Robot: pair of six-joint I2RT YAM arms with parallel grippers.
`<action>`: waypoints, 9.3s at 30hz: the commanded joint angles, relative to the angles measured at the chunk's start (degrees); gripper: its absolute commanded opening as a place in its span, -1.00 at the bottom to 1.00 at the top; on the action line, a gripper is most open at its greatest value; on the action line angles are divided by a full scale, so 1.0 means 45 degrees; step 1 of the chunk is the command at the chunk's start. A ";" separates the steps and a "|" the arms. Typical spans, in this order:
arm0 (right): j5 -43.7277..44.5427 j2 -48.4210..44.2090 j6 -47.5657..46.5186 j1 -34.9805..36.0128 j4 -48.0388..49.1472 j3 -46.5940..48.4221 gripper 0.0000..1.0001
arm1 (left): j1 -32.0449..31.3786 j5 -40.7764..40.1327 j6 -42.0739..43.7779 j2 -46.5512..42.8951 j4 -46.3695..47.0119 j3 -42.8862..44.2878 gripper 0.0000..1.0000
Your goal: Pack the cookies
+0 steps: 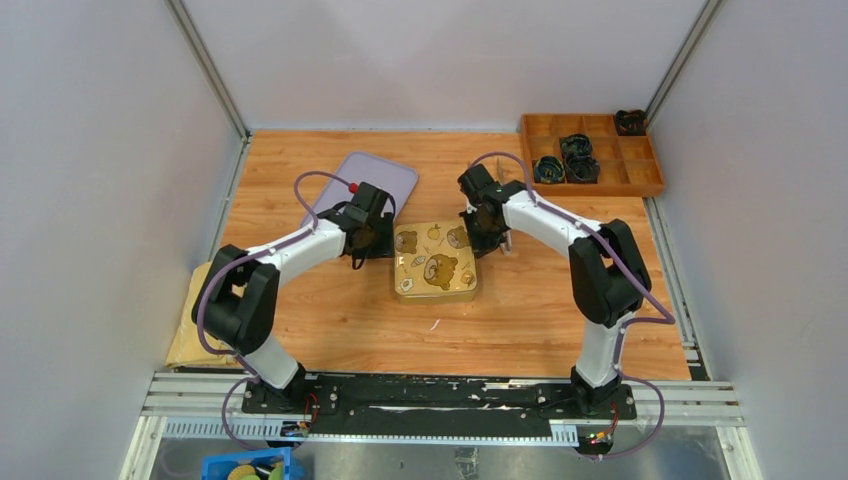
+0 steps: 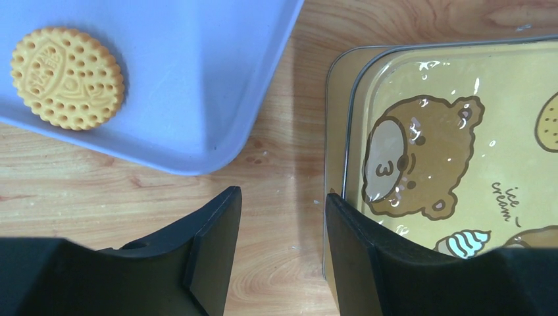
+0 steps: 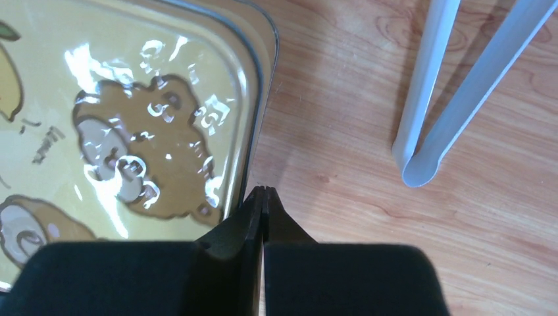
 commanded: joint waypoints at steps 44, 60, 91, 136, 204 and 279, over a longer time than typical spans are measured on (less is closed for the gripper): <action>0.1479 0.3982 -0.0634 0.0288 -0.1970 0.8628 -1.00 | -0.0284 -0.3856 0.0493 -0.4875 -0.1120 0.0275 0.28; -0.1326 0.6242 -0.0481 0.0278 -0.1472 0.9194 -1.00 | -0.0284 -0.3772 0.0716 -0.4694 -0.0881 -0.0141 0.29; 0.0786 0.5372 -0.0618 0.0437 -0.1269 0.8784 -1.00 | -0.0284 -0.2903 0.1181 -0.5381 -0.0284 -0.0665 0.30; 0.2555 -0.5134 -0.0520 0.0277 -0.0057 0.0361 -1.00 | -0.0382 0.3896 0.1660 -0.3269 0.1898 -0.0272 -0.93; 0.3580 -0.9954 0.0218 0.1476 -0.2185 -0.2702 -1.00 | -0.1434 -0.5100 0.2292 -1.1226 -0.2833 0.2669 -0.93; 0.3448 -0.2333 0.0236 0.1984 -0.1179 0.0530 -1.00 | -0.1437 -0.4188 0.2226 -1.0704 -0.3171 0.2068 -0.92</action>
